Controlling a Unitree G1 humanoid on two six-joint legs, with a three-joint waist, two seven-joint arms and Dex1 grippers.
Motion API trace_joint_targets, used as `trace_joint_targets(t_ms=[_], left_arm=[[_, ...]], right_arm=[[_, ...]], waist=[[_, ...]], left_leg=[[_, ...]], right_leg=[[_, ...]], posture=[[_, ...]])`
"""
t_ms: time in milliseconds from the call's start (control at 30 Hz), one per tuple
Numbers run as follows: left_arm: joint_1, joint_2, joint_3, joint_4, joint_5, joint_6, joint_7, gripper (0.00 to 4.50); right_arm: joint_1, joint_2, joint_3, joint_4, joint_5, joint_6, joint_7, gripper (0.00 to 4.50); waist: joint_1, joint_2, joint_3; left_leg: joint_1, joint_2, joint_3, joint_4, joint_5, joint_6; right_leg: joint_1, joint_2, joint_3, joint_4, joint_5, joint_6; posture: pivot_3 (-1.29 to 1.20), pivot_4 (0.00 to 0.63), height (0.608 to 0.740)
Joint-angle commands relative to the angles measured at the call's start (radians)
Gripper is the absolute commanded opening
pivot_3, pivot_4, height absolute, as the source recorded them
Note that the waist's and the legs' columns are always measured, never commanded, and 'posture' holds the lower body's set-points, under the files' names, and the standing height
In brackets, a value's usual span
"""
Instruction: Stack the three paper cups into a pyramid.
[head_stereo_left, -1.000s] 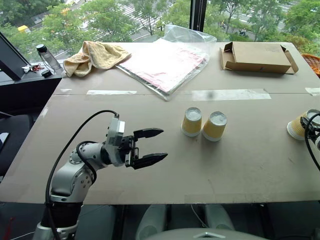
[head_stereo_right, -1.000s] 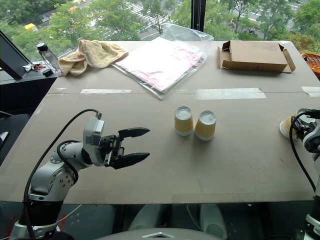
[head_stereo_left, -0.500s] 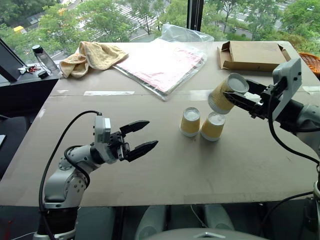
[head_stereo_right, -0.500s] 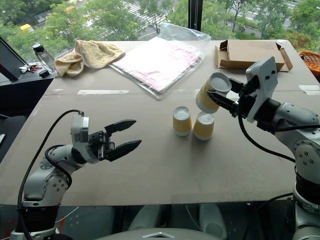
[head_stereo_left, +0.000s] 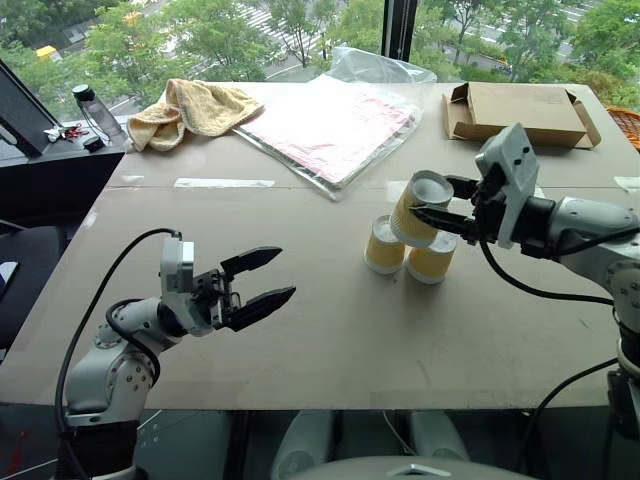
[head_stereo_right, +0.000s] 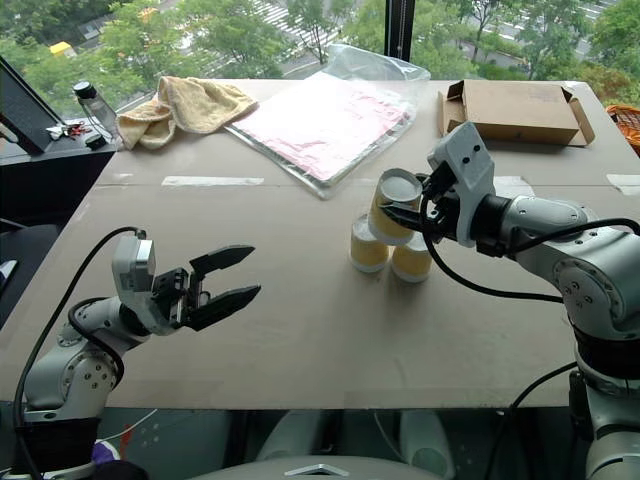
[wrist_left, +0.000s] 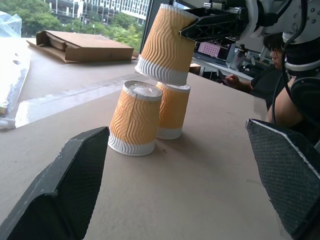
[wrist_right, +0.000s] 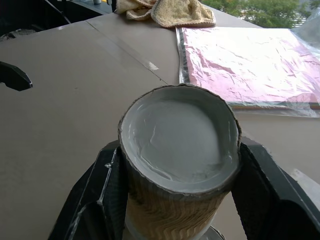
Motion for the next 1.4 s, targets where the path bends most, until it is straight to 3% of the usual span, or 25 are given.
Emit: trace_joint_targets(t_ms=[33,133,300,333,567,800,1167,1400], left_arm=[[0.005,0.009,0.020,-0.023,-0.022,-0.002,-0.013,4.50],[0.000,0.008,0.016,-0.021,-0.022,-0.001,-0.013,4.50],[-0.011,0.008,0.016,-0.018,-0.027,0.001,-0.022,4.50],[-0.015,0.006,0.018,-0.017,-0.032,0.001,-0.025,4.50],[-0.034,-0.003,0.033,-0.017,-0.081,0.013,-0.045,4.50],[-0.072,-0.011,0.035,0.008,-0.107,0.020,-0.044,4.50],[-0.128,-0.032,0.011,0.060,-0.079,0.009,-0.059,4.50],[-0.086,0.007,-0.027,0.066,0.045,0.001,-0.017,4.50]], right_arm=[[0.010,-0.018,0.015,0.001,-0.050,-0.034,0.004,2.09],[0.022,-0.010,0.017,0.015,-0.056,-0.034,0.016,2.09],[0.058,0.003,-0.001,0.022,-0.042,-0.047,0.035,4.36],[0.061,0.003,-0.013,0.017,-0.037,-0.050,0.037,4.44],[0.131,-0.031,-0.138,-0.035,-0.008,-0.092,0.060,4.44],[0.304,-0.074,-0.271,-0.103,-0.019,-0.196,0.112,4.44],[0.751,-0.009,-0.467,-0.071,-0.076,-0.489,0.294,4.44],[1.021,0.020,-0.577,-0.063,-0.127,-0.674,0.446,4.44]], waist=[[0.000,0.000,0.000],[0.000,0.000,0.000],[0.000,-0.001,0.000],[0.000,0.000,0.000],[0.002,-0.001,0.000],[0.000,-0.001,0.000],[0.002,-0.001,0.000],[0.002,-0.001,0.000]], left_leg=[[0.000,0.000,0.000,0.000,0.000,0.000],[0.000,0.000,0.000,0.000,0.000,0.000],[0.000,0.000,0.000,0.000,0.000,0.000],[0.000,0.000,0.000,0.000,0.000,0.000],[0.000,0.000,0.000,0.000,0.000,0.000],[0.000,0.000,0.000,0.000,-0.002,0.003],[0.001,0.000,0.000,0.000,-0.002,0.003],[0.005,0.000,0.000,0.000,-0.002,0.004]], right_leg=[[0.000,0.000,0.000,0.000,0.000,0.000],[0.000,0.000,0.000,0.000,0.000,0.000],[0.000,0.000,0.000,0.000,0.000,0.000],[0.000,0.000,0.000,0.000,0.000,0.000],[0.000,0.000,0.000,0.000,0.000,0.000],[0.000,0.000,0.000,0.000,0.000,0.000],[0.001,0.001,-0.001,0.000,0.000,0.000],[0.005,0.004,0.000,0.001,0.000,0.000]], posture=[[0.00,0.150,0.740],[0.00,0.150,0.740],[0.00,0.150,0.740],[0.00,0.150,0.740],[0.00,0.150,0.740],[0.00,0.150,0.740],[0.00,0.150,0.740],[0.00,0.150,0.740]])
